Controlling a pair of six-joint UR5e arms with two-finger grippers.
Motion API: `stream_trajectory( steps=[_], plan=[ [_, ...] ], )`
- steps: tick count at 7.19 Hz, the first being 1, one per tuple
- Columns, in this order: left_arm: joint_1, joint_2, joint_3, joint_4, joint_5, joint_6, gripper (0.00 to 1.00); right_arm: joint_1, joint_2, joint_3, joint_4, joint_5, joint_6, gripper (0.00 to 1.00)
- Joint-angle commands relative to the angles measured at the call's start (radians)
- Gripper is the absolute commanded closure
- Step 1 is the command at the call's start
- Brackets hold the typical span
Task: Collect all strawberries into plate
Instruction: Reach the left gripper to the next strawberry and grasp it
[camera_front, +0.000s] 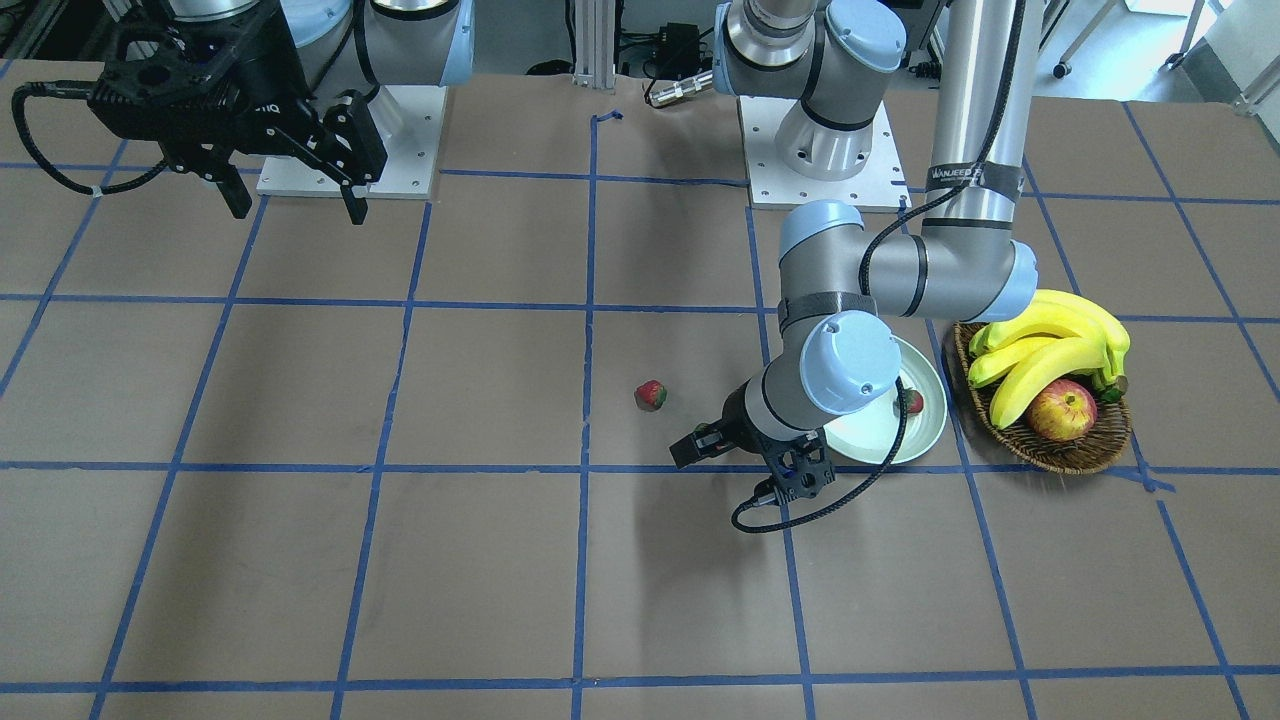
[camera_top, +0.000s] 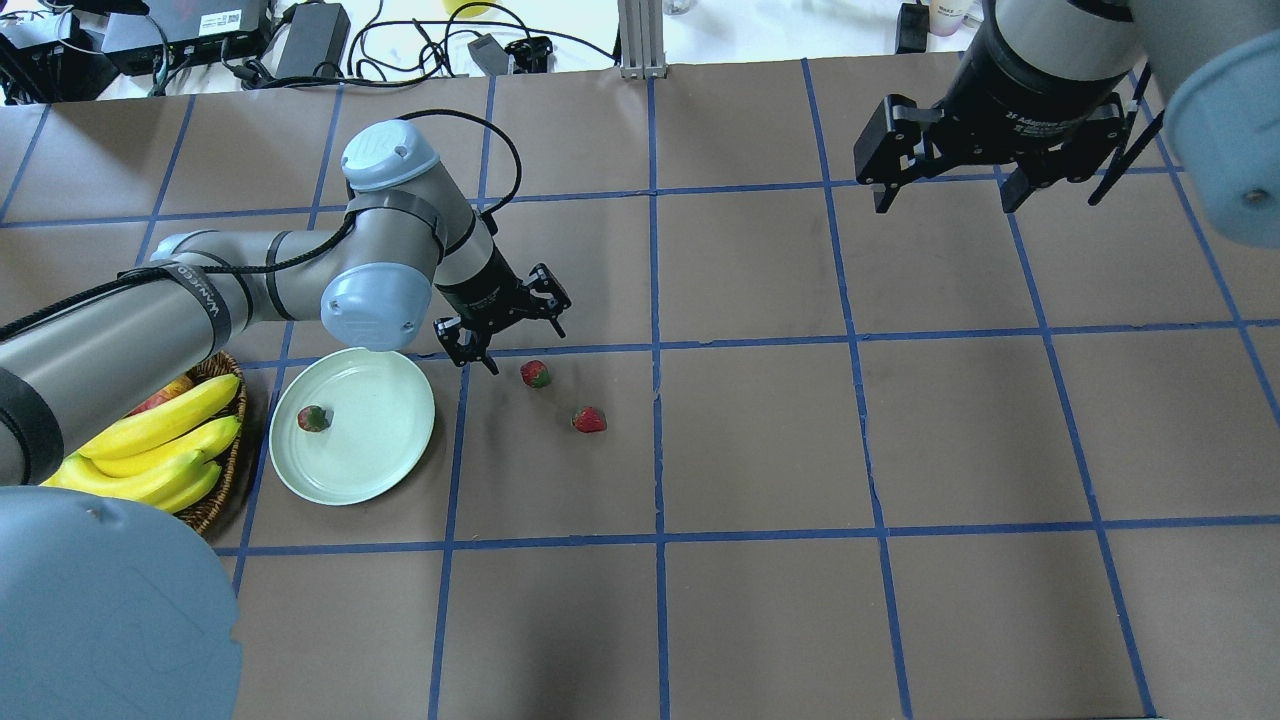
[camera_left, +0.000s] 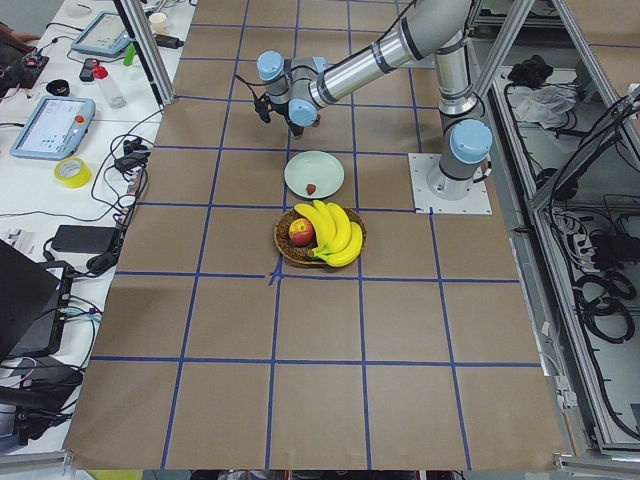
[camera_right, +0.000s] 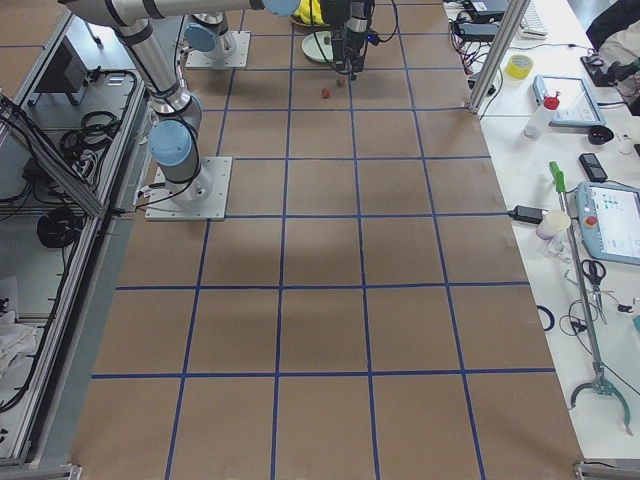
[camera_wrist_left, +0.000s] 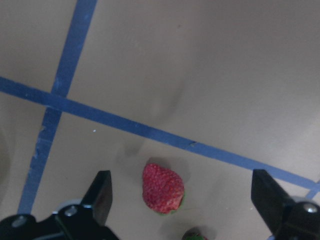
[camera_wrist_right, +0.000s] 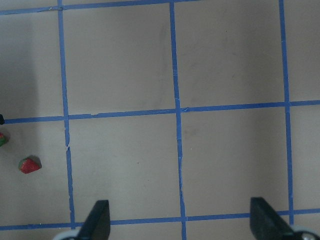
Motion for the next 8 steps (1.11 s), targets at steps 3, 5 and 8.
stream_trajectory(
  steps=[3,5,8],
  plan=[
    [-0.001,-0.003,-0.040,-0.003,-0.006,-0.014,0.21,0.000,0.001,0.002,-0.001,0.001,0.005,0.00],
    [-0.001,-0.003,-0.040,-0.009,-0.010,-0.026,0.78,0.000,-0.001,0.002,0.000,-0.002,0.005,0.00],
    [0.002,0.032,-0.030,0.000,0.004,-0.012,1.00,0.001,-0.001,0.002,-0.001,0.002,0.004,0.00]
  ],
)
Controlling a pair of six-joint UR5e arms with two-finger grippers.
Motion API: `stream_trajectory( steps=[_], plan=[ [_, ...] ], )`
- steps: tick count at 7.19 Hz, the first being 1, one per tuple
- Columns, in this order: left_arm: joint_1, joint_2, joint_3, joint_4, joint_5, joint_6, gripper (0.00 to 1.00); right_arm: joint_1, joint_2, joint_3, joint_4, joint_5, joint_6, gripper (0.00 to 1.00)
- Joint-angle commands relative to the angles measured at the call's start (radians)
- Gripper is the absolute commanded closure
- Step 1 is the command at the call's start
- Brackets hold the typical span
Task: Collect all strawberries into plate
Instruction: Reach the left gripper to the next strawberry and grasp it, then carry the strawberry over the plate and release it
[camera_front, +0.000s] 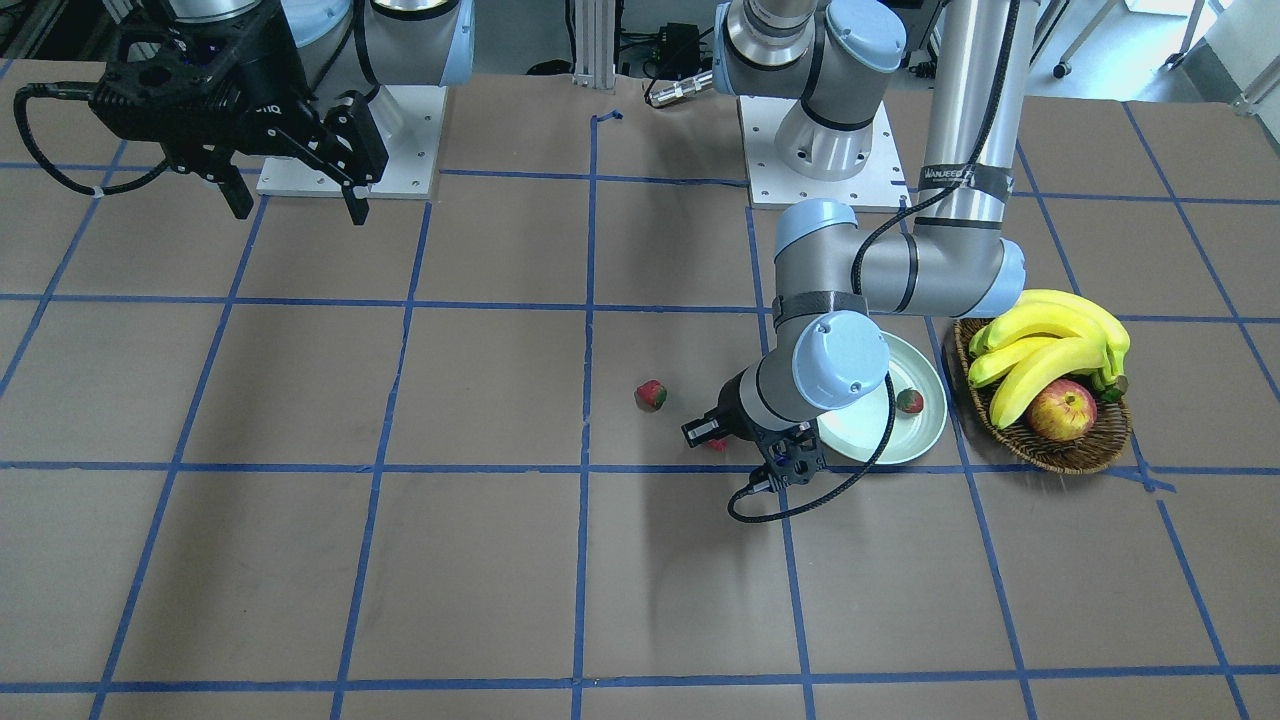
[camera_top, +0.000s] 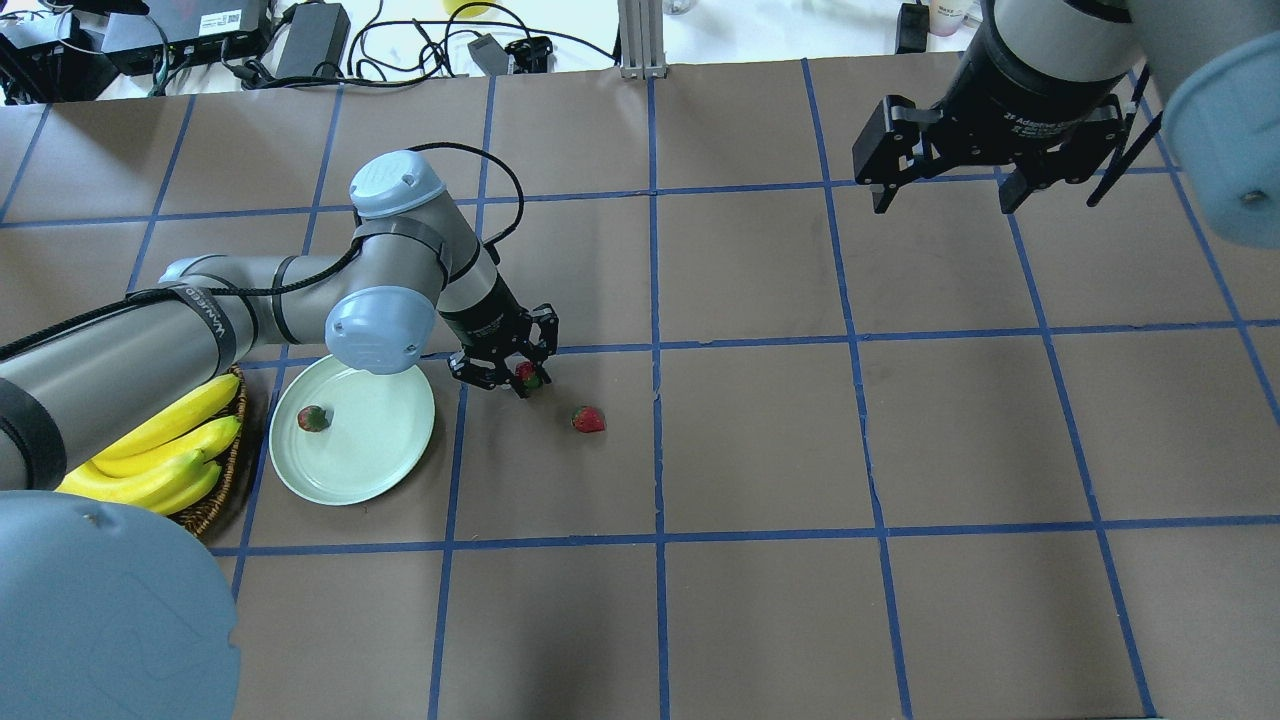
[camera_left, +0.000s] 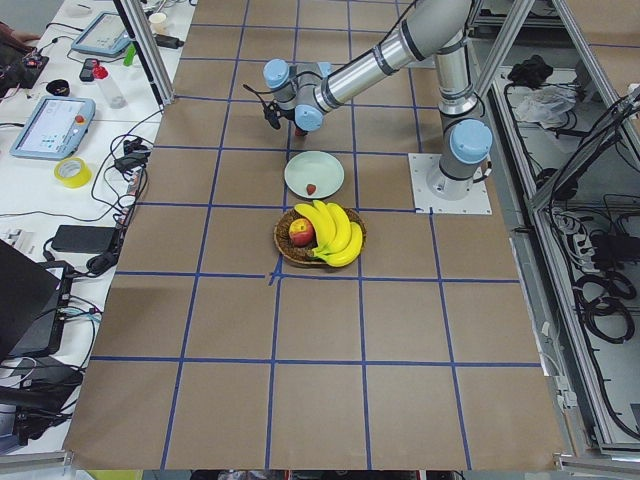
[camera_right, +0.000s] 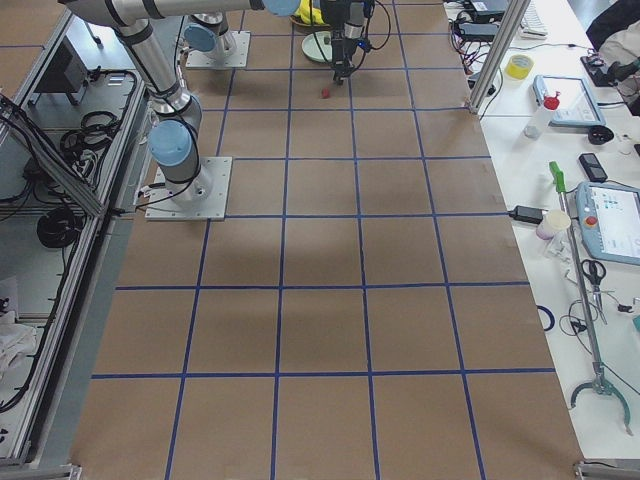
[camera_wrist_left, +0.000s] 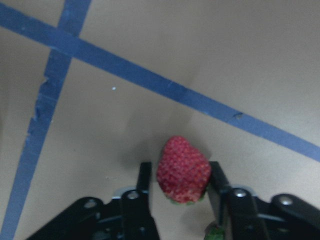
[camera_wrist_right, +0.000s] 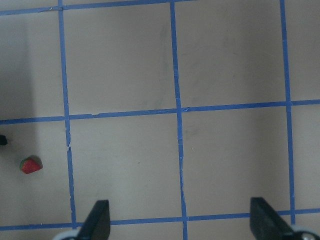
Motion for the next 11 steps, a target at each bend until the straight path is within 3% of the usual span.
stream_trajectory(
  steps=[1,3,5,8,10,11],
  plan=[
    [0.008,0.046,0.054,-0.010,0.061,0.012,1.00,0.001,0.001,0.000,0.000,0.002,-0.002,0.00],
    [0.036,0.083,0.153,-0.177,0.175,0.114,1.00,-0.001,0.001,0.000,0.000,0.002,-0.005,0.00],
    [0.141,0.129,0.147,-0.263,0.203,0.286,1.00,-0.001,0.001,0.000,-0.002,0.002,-0.011,0.00],
    [0.246,0.146,0.043,-0.279,0.264,0.538,1.00,-0.001,-0.001,-0.002,0.000,0.002,-0.012,0.00],
    [0.288,0.141,-0.006,-0.266,0.260,0.571,1.00,-0.001,-0.001,0.000,0.000,0.002,-0.012,0.00],
    [0.289,0.122,-0.008,-0.254,0.258,0.565,0.95,-0.001,0.001,0.000,-0.002,0.002,-0.012,0.00]
  ],
)
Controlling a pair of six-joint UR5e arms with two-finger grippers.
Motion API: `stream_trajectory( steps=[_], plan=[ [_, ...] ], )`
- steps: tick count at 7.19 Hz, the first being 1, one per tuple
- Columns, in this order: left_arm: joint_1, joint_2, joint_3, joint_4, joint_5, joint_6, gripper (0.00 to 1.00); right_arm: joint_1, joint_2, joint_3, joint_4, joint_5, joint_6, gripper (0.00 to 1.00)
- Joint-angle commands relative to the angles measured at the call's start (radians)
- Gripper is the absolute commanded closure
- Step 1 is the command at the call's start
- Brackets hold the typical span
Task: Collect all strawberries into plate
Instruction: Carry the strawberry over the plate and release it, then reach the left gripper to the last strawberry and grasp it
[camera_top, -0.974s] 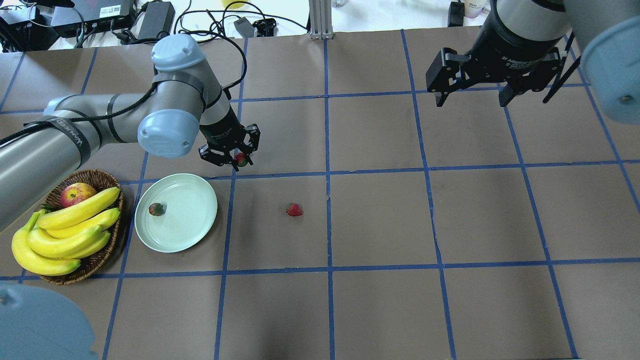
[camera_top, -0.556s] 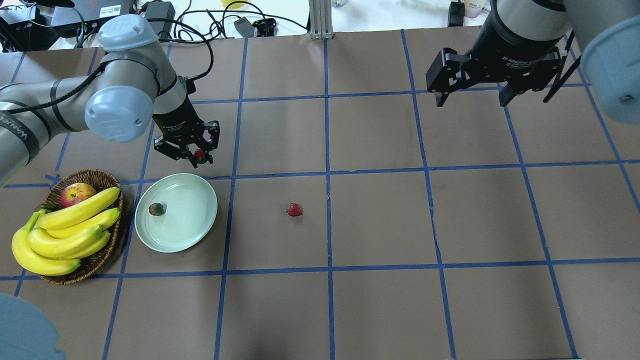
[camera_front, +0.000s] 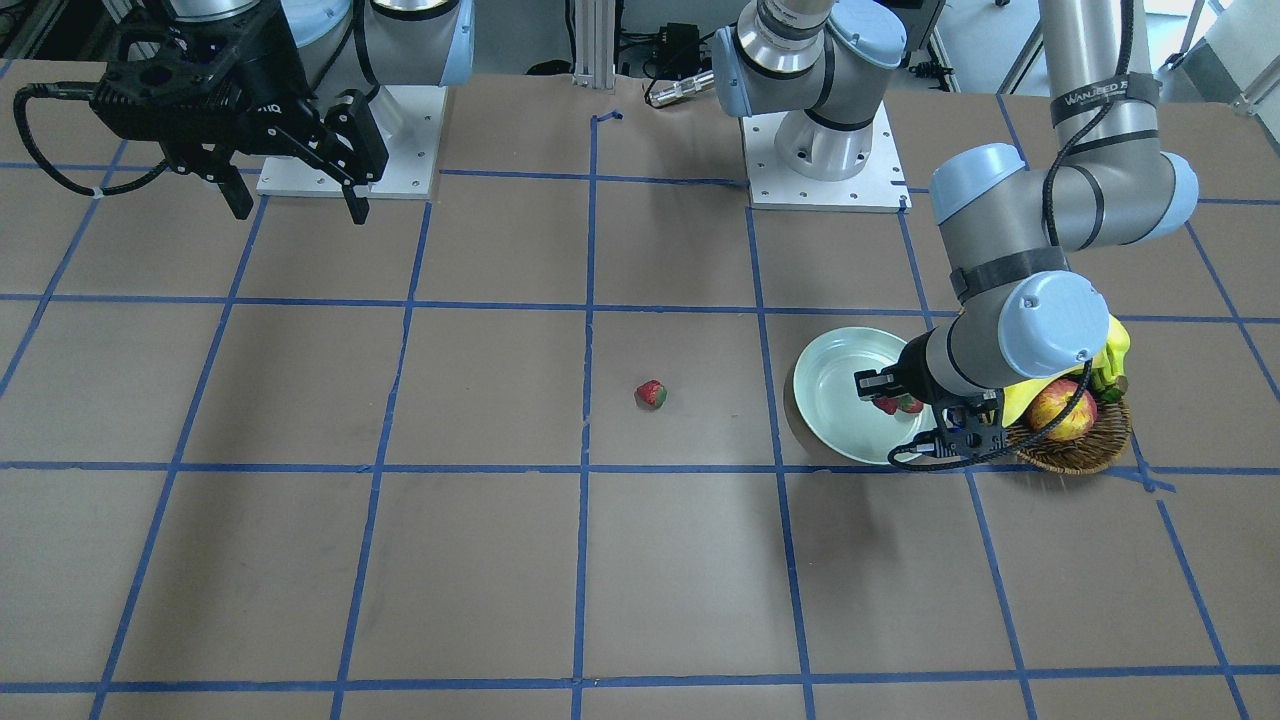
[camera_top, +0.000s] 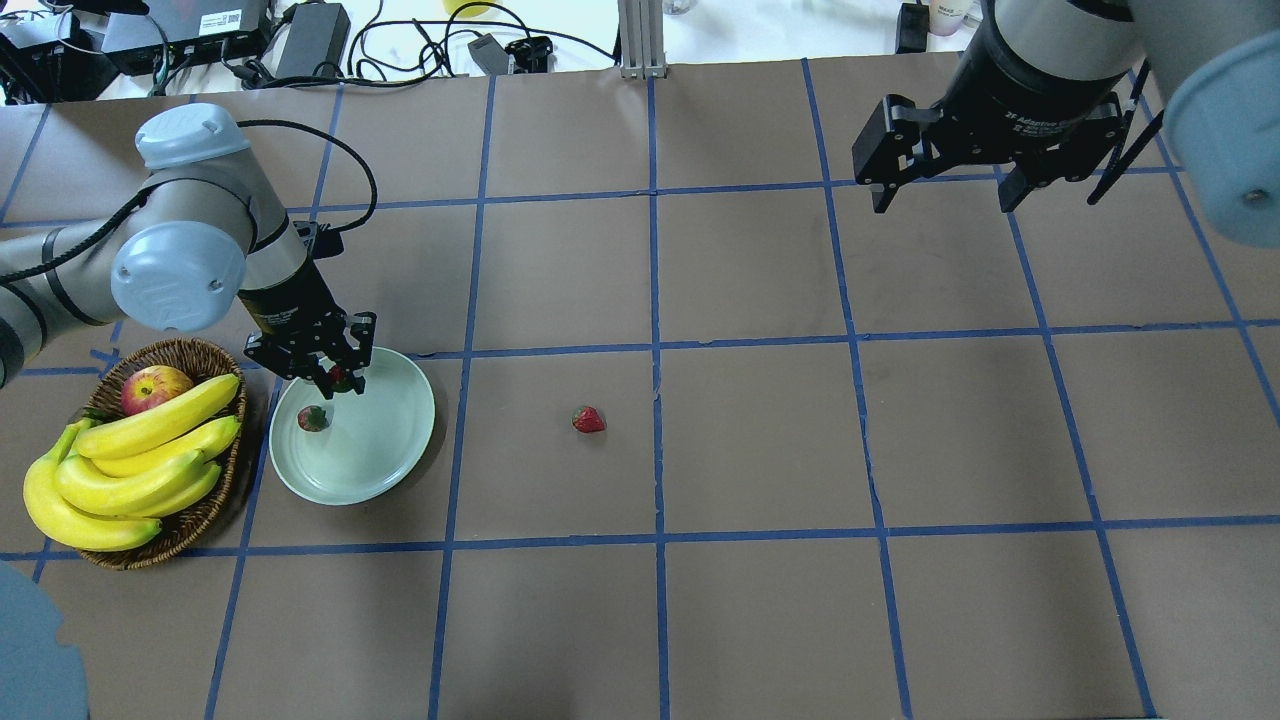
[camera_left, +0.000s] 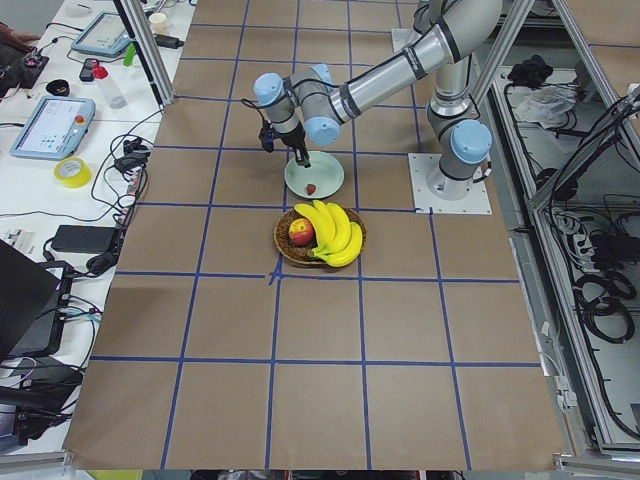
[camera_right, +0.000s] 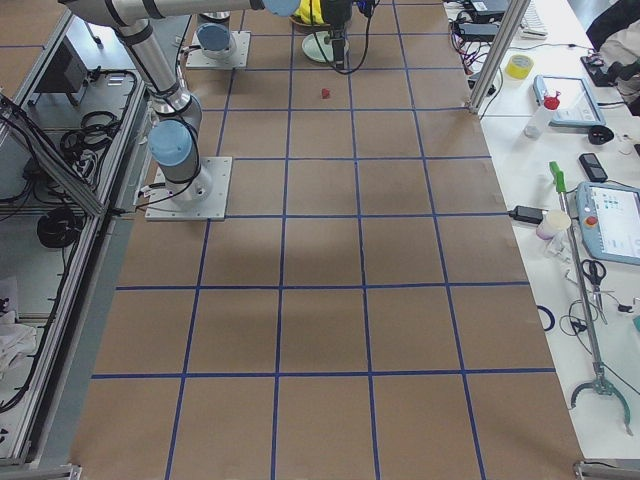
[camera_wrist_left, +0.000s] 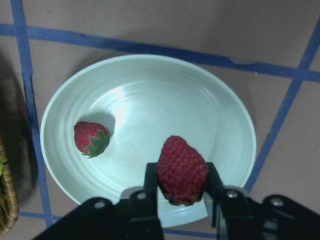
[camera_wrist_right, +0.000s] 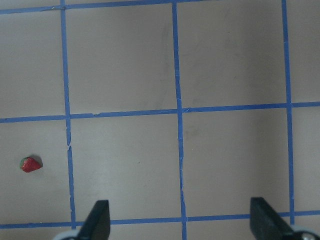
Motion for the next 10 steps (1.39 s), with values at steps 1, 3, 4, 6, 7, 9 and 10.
stream_trajectory(
  steps=[1,3,4,6,7,9,10],
  plan=[
    [0.009,-0.017,-0.011,0.013,-0.008,-0.007,0.18,0.000,0.000,0.001,0.000,0.000,0.000,0.00],
    [0.009,-0.008,-0.005,0.007,-0.001,0.001,0.00,0.000,0.001,0.001,0.000,0.000,0.000,0.00],
    [-0.001,0.003,0.000,0.005,-0.014,-0.011,0.00,0.000,0.000,0.001,0.000,0.000,0.000,0.00],
    [-0.029,0.025,0.018,0.002,-0.109,-0.128,0.00,0.002,0.000,-0.003,0.000,0.000,0.000,0.00],
    [-0.085,0.023,0.055,0.017,-0.192,-0.180,0.00,0.003,0.000,-0.003,-0.001,-0.001,0.000,0.00],
    [-0.247,0.011,0.081,0.037,-0.203,-0.300,0.00,0.002,0.001,-0.001,-0.001,-0.002,0.000,0.00],
    [-0.315,0.000,0.072,0.096,-0.215,-0.355,0.00,0.002,0.003,-0.001,-0.001,-0.002,0.000,0.00]
  ],
)
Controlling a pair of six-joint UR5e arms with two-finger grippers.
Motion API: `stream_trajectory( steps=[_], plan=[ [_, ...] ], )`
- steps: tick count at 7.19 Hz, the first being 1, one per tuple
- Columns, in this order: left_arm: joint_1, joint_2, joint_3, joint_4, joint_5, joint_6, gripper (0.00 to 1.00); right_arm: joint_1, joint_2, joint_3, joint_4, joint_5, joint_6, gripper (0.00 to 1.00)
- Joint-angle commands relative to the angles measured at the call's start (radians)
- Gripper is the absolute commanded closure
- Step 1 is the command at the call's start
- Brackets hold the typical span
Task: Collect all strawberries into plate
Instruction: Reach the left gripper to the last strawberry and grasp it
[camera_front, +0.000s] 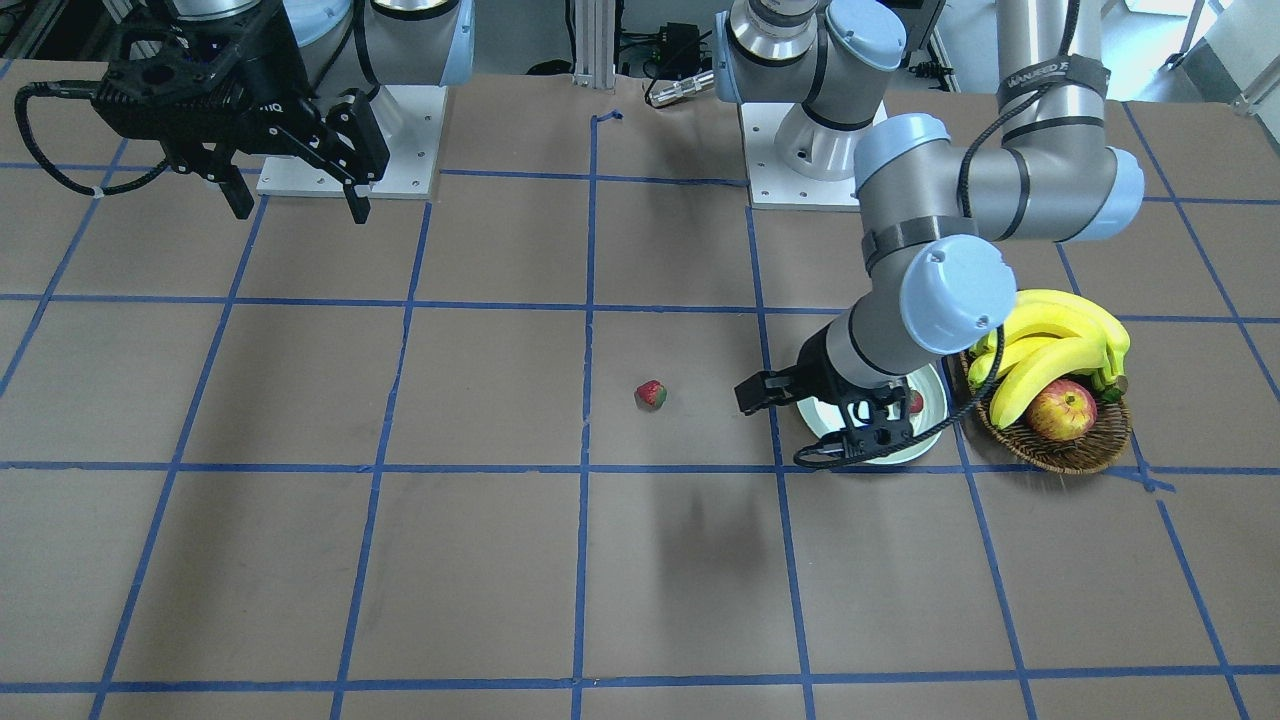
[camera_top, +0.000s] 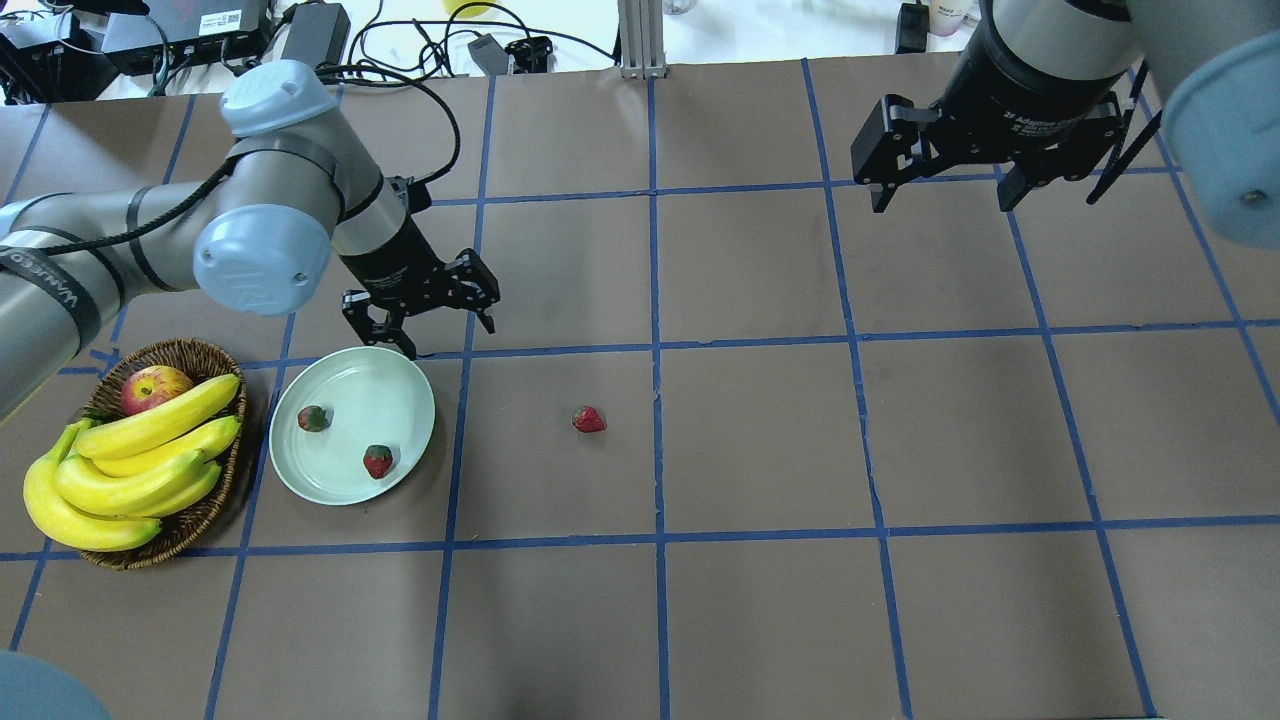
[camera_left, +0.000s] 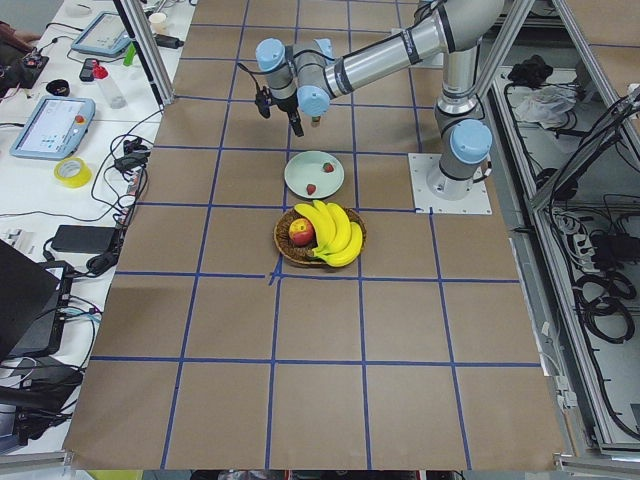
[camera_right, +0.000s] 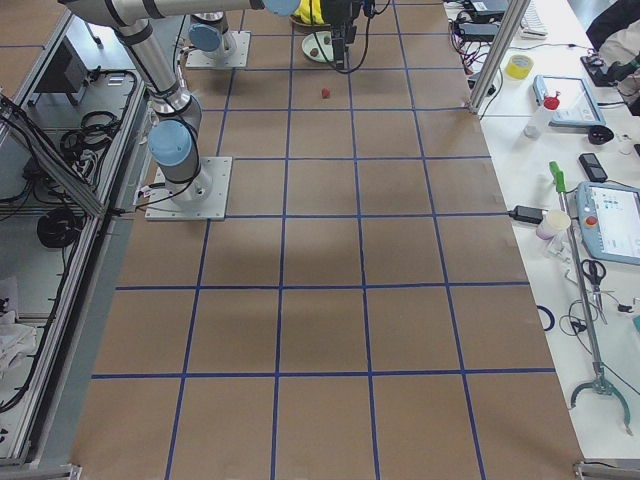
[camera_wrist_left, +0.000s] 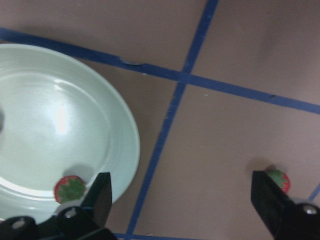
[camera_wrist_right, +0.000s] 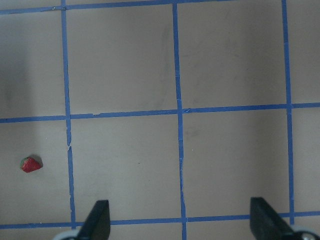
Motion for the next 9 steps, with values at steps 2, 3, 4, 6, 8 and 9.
stream_trajectory(
  steps=[2,3,4,6,8,9],
  plan=[
    [-0.136,-0.043,-0.048,0.142,-0.065,-0.264,0.00,-0.001,0.000,0.000,0.000,0.000,0.000,0.00],
    [-0.138,-0.061,-0.085,0.147,-0.065,-0.298,0.00,-0.002,0.005,0.000,-0.003,0.000,0.002,0.00],
    [-0.141,-0.075,-0.104,0.150,-0.070,-0.366,0.00,-0.002,0.005,-0.001,-0.003,0.000,0.002,0.00],
    [-0.186,-0.109,-0.106,0.205,-0.102,-0.457,0.00,-0.001,0.003,-0.001,-0.003,0.000,0.002,0.00],
    [-0.188,-0.127,-0.110,0.207,-0.098,-0.458,0.02,-0.001,0.005,-0.001,-0.003,0.000,0.002,0.00],
    [-0.188,-0.139,-0.115,0.207,-0.093,-0.457,0.03,-0.002,0.005,-0.001,-0.003,0.001,0.002,0.00]
  ],
)
